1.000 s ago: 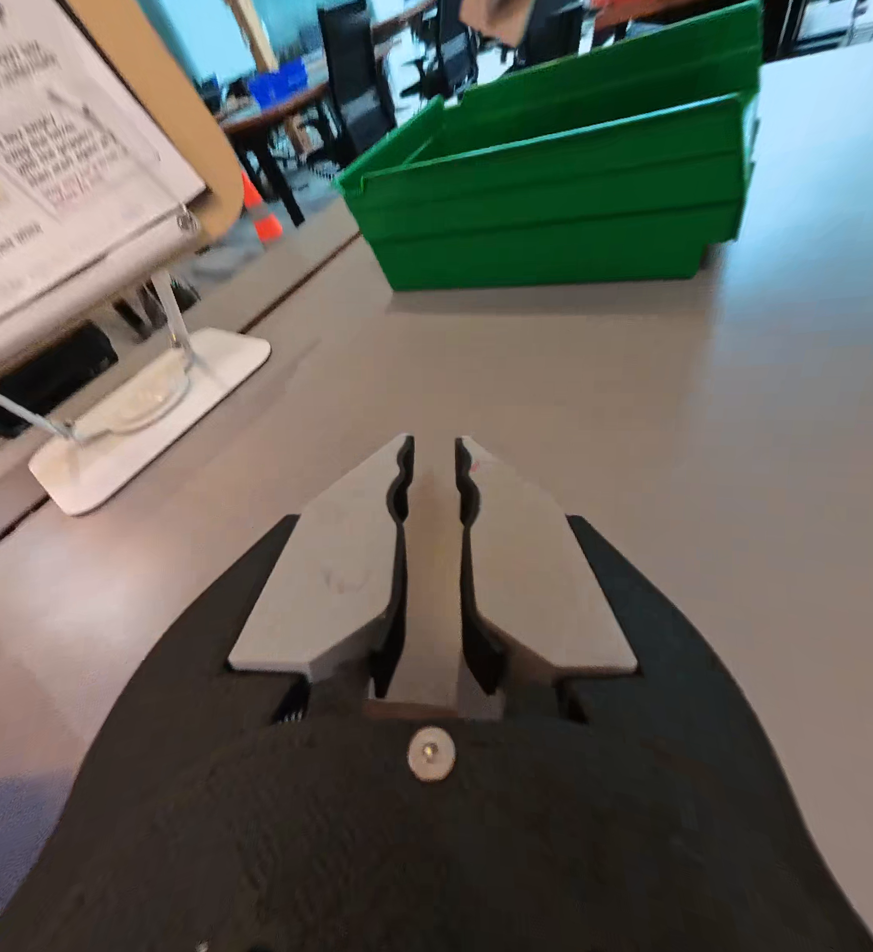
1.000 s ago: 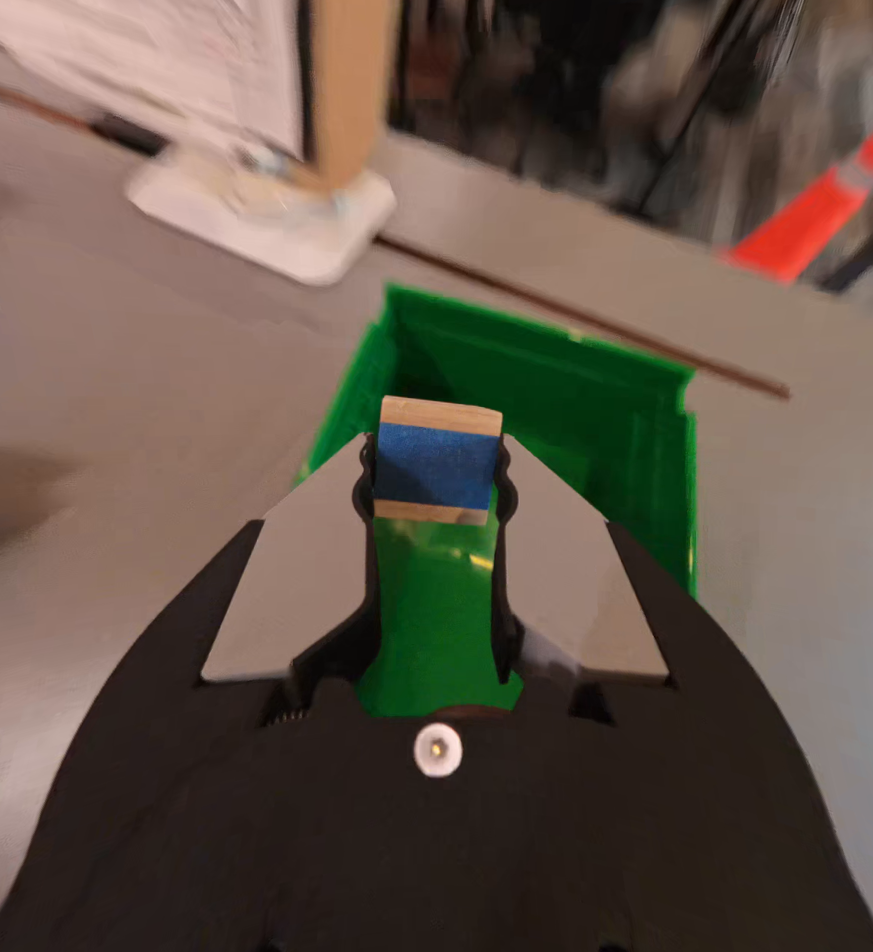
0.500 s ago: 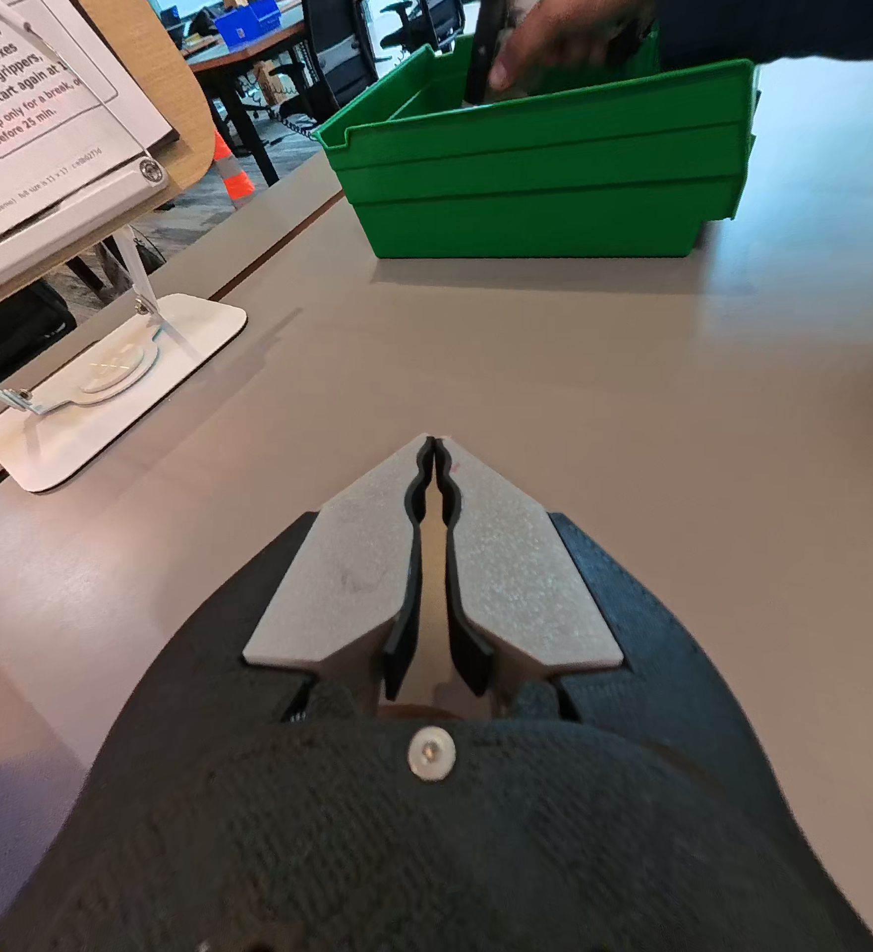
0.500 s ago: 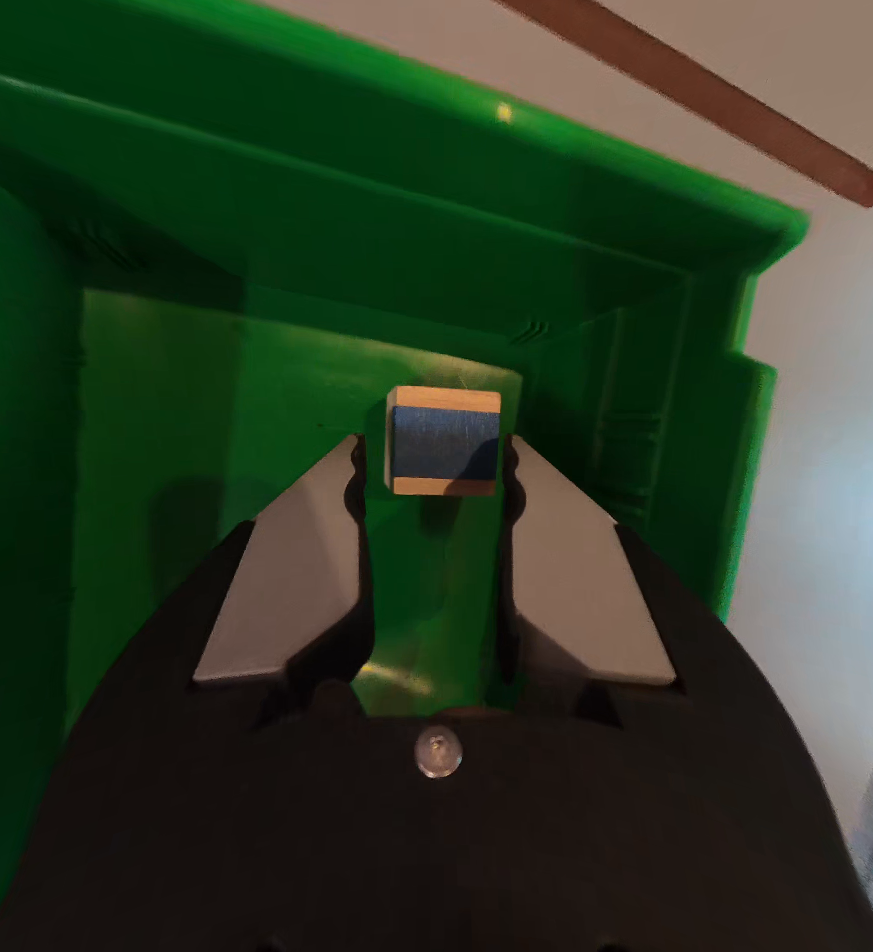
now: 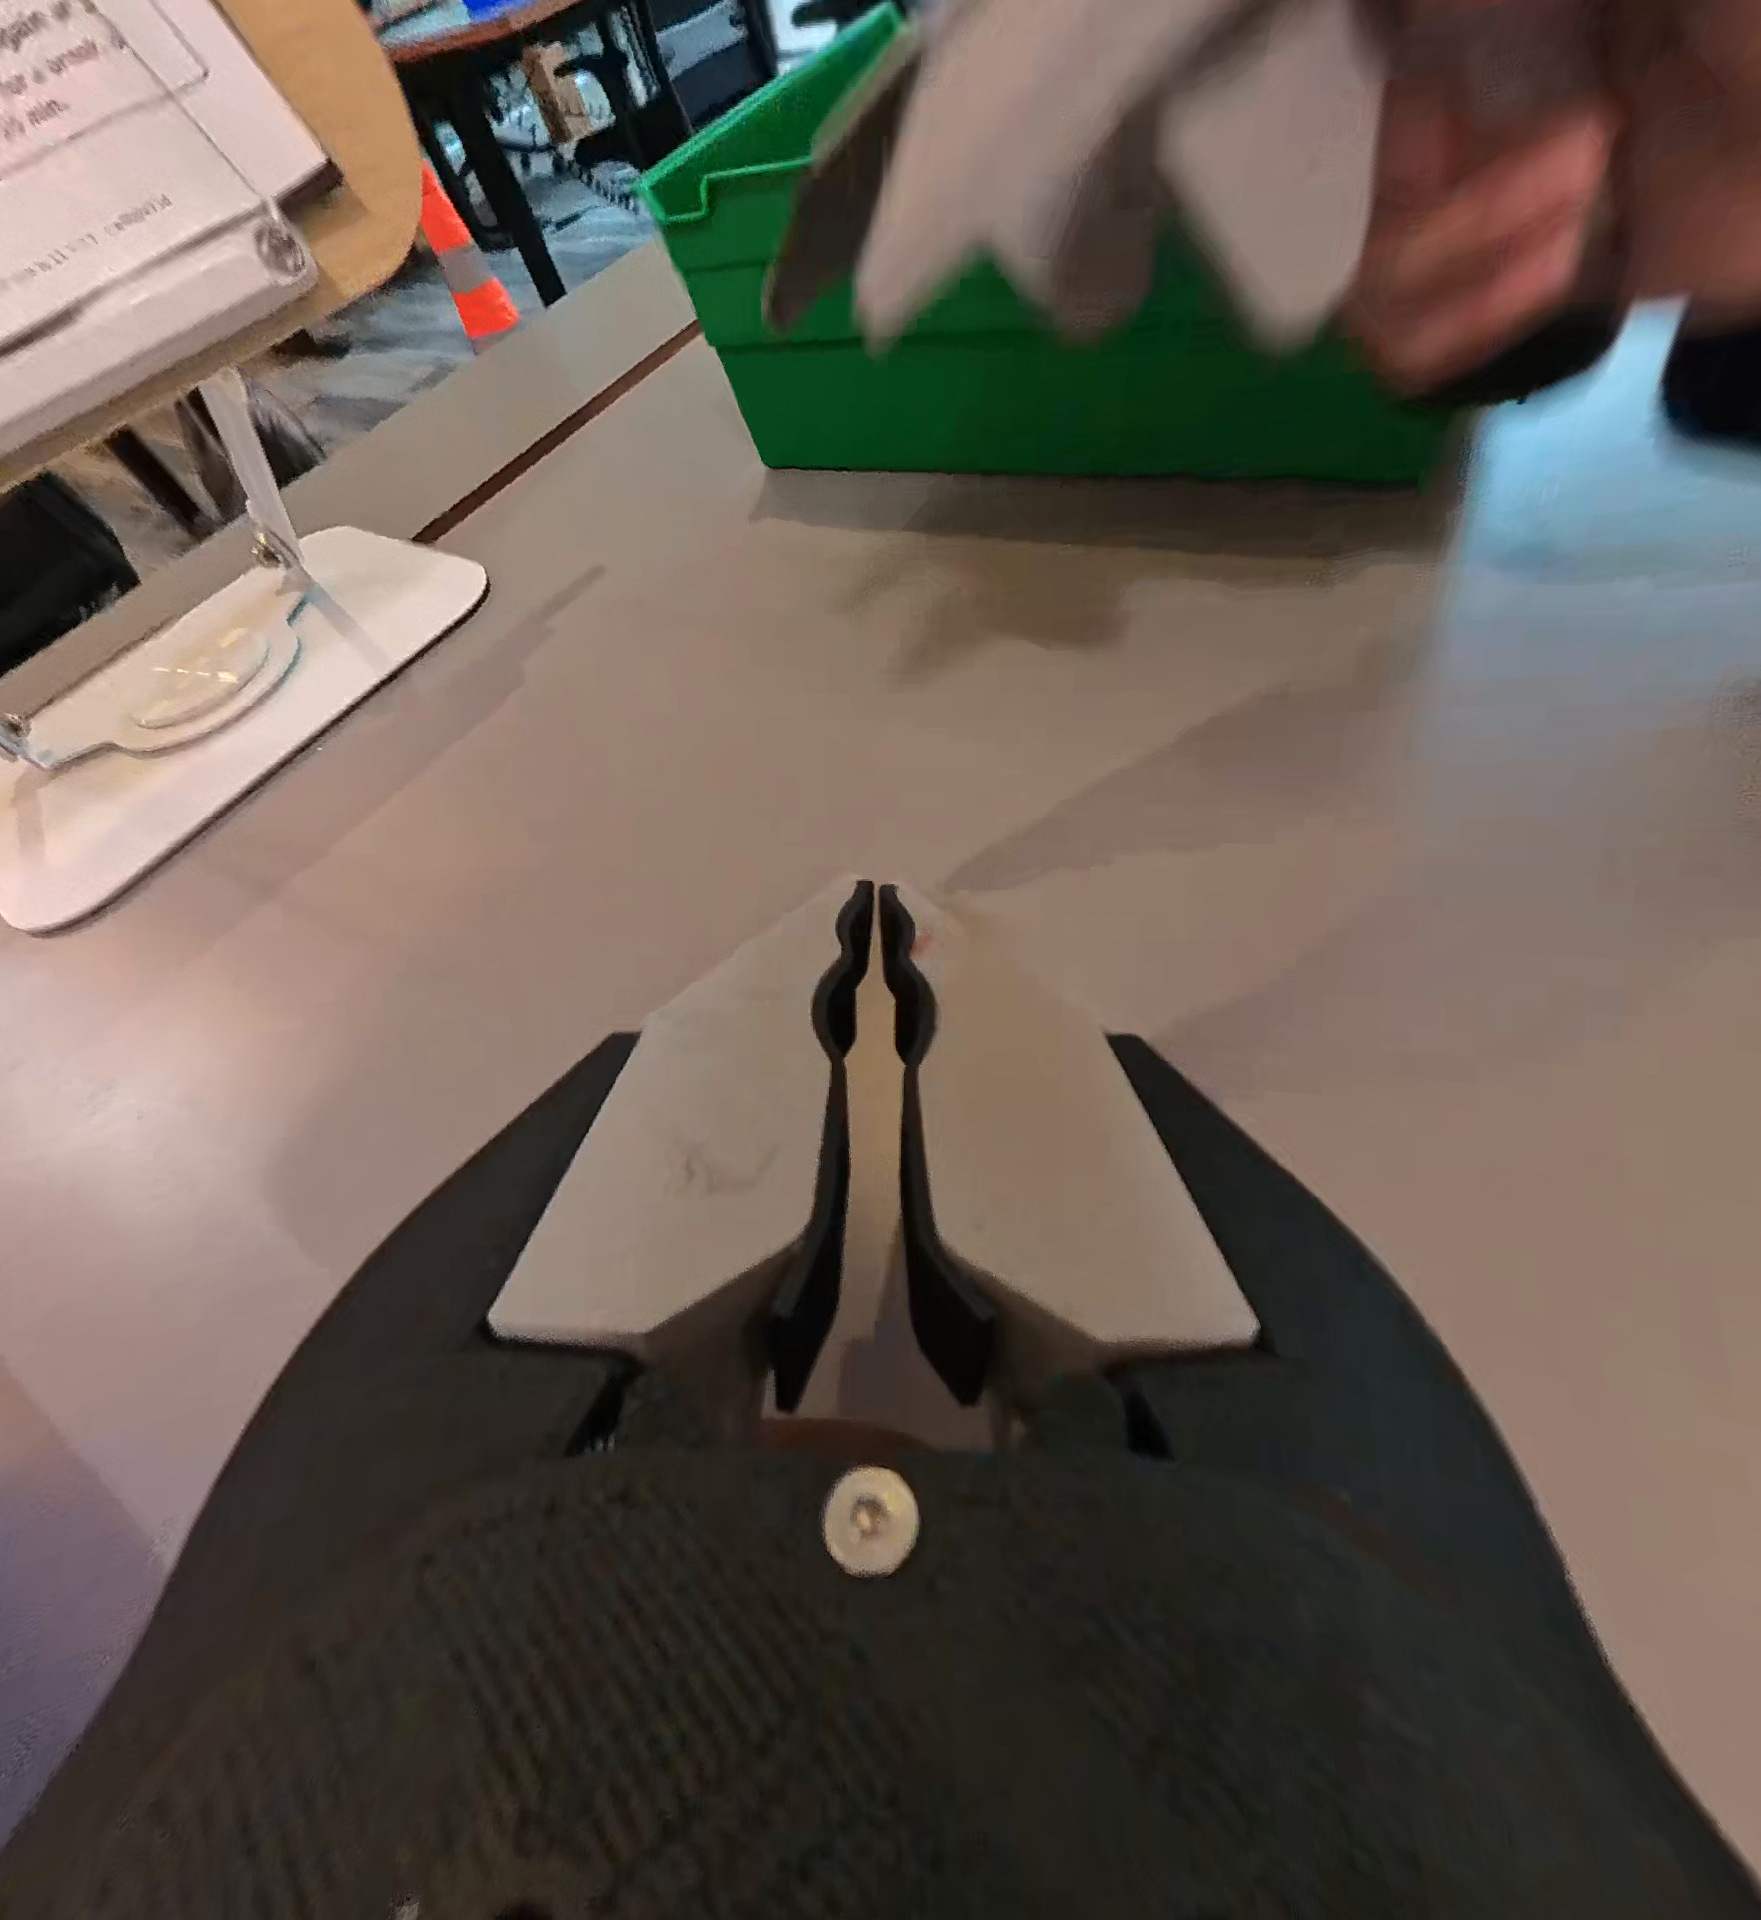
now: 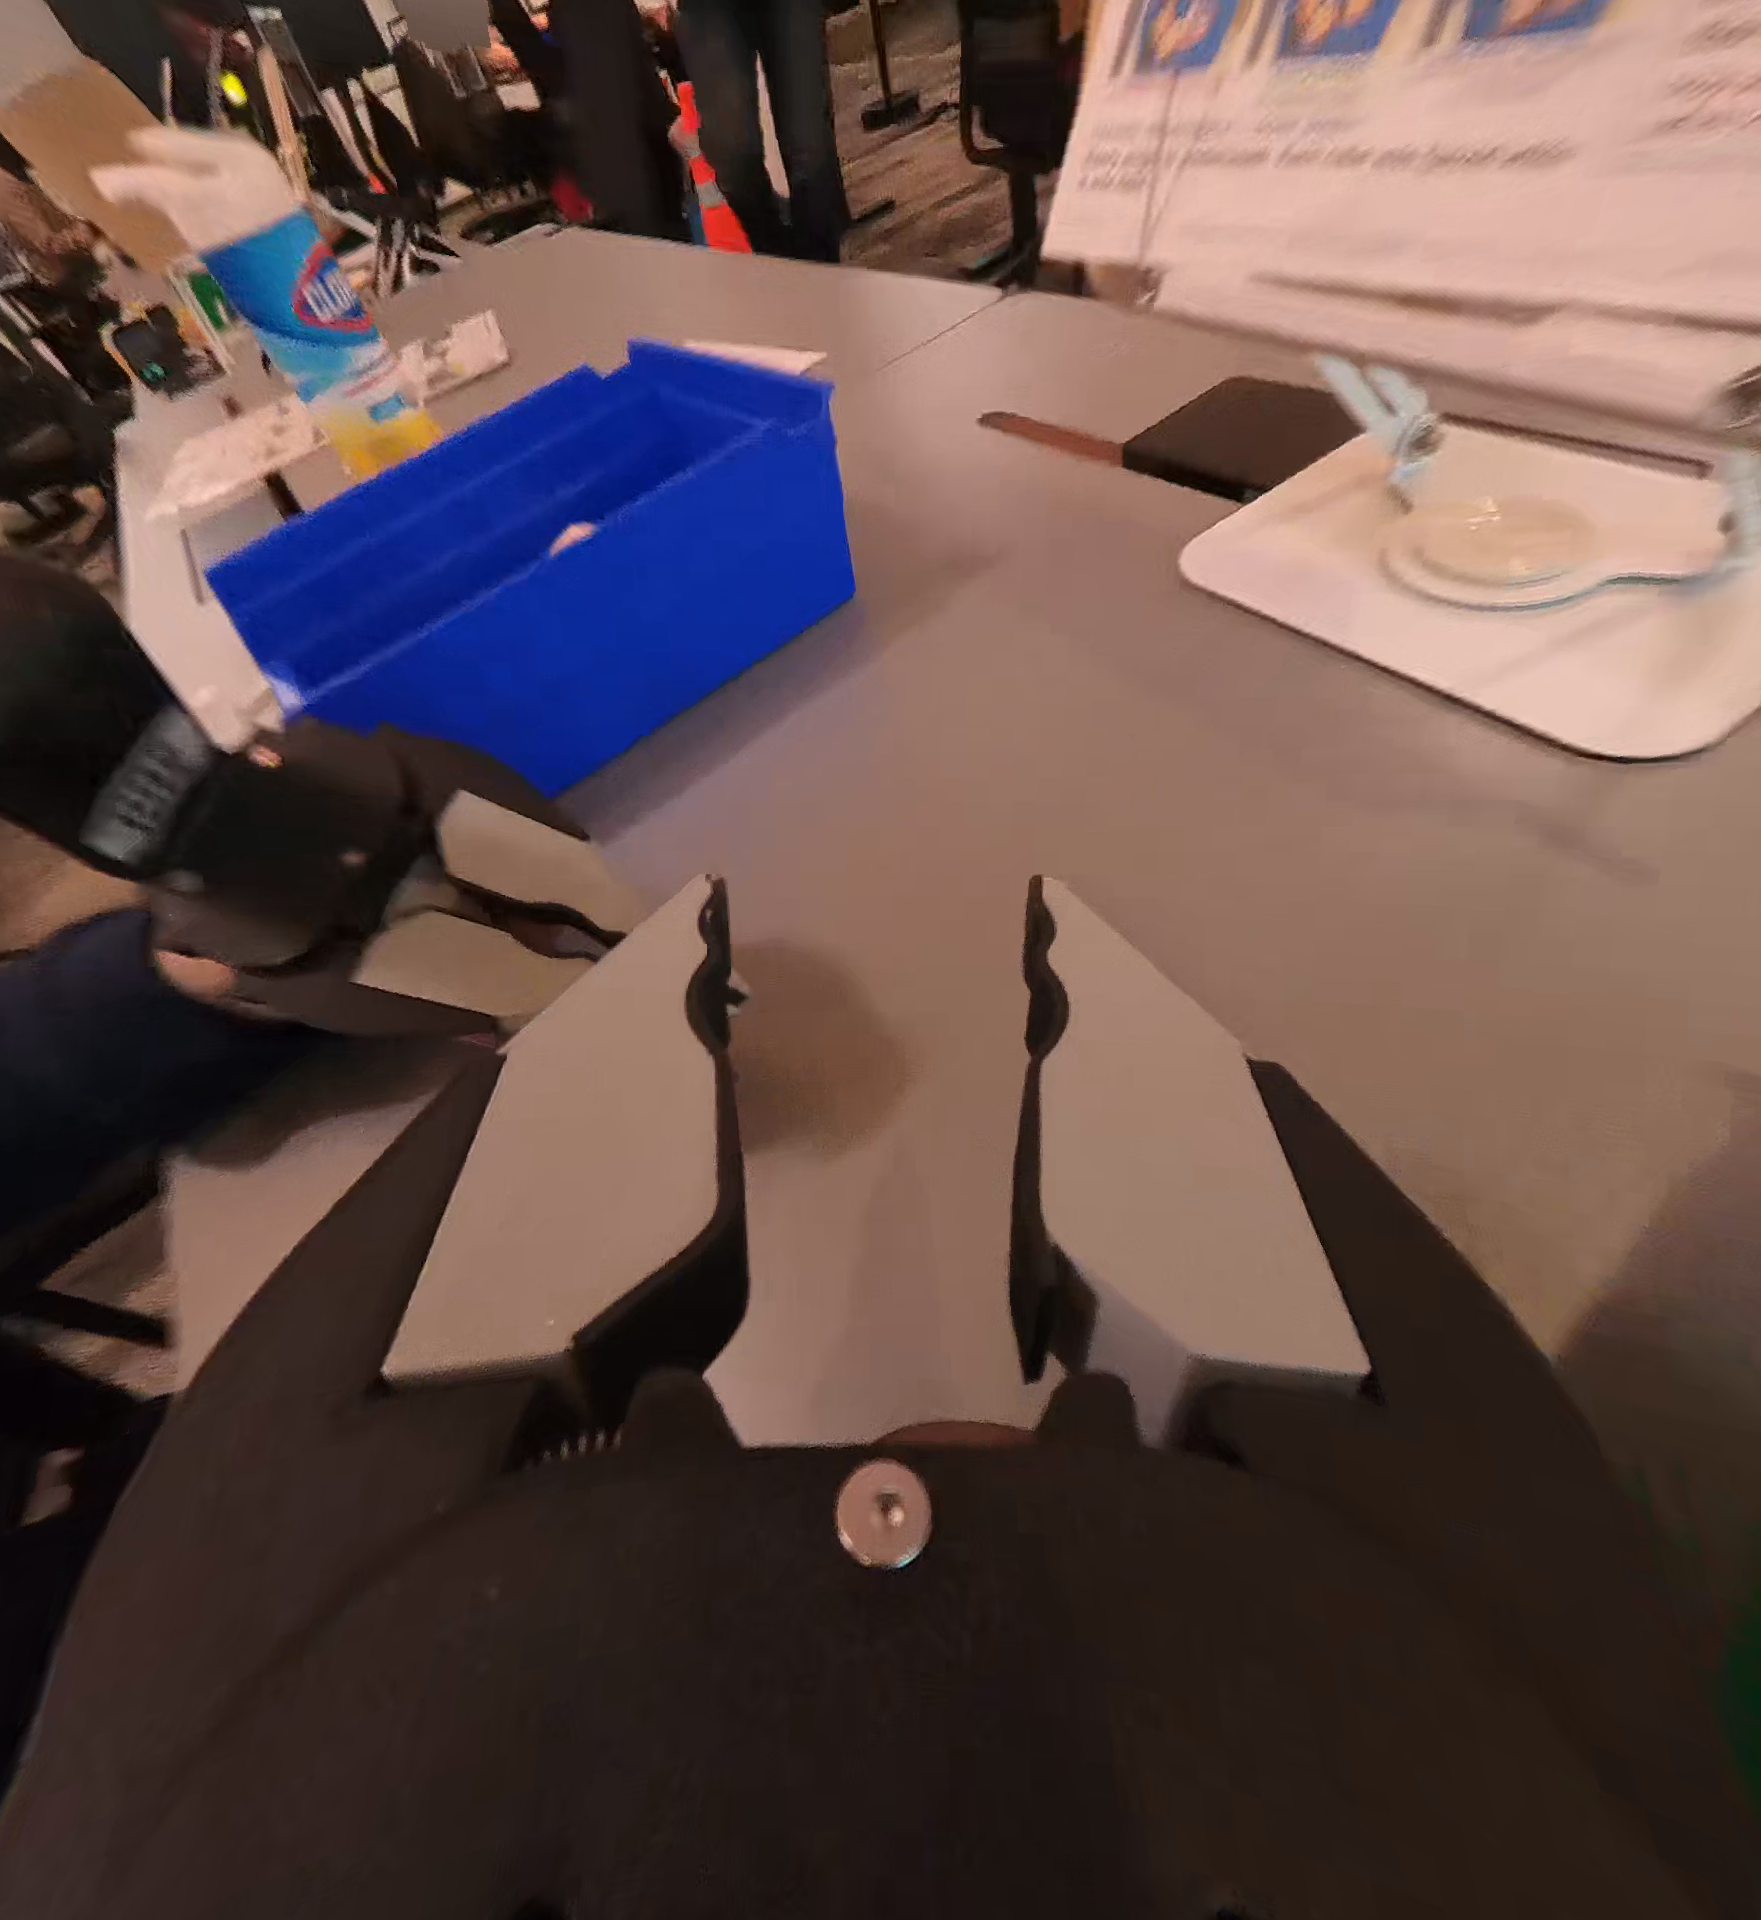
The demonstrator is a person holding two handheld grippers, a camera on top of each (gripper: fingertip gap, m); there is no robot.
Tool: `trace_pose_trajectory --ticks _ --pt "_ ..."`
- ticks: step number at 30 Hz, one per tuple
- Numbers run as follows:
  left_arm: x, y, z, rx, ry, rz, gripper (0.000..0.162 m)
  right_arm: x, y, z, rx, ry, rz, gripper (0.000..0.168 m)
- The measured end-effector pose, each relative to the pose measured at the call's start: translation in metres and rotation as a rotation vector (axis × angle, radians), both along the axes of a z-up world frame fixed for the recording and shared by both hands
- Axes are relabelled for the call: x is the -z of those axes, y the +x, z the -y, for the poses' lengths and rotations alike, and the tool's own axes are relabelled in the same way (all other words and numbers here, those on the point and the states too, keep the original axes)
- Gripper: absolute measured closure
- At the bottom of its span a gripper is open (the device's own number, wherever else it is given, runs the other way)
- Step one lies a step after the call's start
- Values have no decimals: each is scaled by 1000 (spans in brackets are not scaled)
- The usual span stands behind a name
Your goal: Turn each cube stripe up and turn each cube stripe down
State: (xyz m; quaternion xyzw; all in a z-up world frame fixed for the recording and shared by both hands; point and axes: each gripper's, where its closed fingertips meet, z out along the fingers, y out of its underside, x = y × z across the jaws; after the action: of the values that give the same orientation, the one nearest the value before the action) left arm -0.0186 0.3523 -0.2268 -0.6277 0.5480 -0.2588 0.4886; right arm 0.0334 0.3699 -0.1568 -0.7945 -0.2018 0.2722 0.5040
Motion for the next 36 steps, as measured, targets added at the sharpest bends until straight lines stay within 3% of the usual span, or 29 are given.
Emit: trace_pose_trajectory --ticks 3,5,7,11,14,19,22,27,32,36 --pt "-9 -3 15 3 -69 -20 156 54 -23 -12 21 16 112 117" --pt "-28 -14 32 49 -45 -52 149 56 -33 -10 -13 53 196 111" --pt "-48 -36 37 62 -6 -103 143 53 -28 -9 17 156 243 124" --pt "-87 -99 13 -41 -78 -120 127 73 -23 -8 -7 67 299 119" --pt "-91 -158 -30 -212 -115 -176 117 71 -32 -6 -34 41 239 119" --pt "-41 -270 -103 -622 -243 -426 93 72 -35 -3 -35 88 322 120" --pt "-7 -313 -113 -760 -309 -570 75 71 -37 -2 -37 86 309 120" --pt "13 -315 -97 -647 -402 -625 84 74 -34 -4 -36 50 268 120" --pt "39 -325 -90 -561 -428 -782 88 76 -33 -5 -36 31 248 120" --pt "47 -324 -96 -531 -395 -796 89 78 -31 -5 -36 23 251 121"
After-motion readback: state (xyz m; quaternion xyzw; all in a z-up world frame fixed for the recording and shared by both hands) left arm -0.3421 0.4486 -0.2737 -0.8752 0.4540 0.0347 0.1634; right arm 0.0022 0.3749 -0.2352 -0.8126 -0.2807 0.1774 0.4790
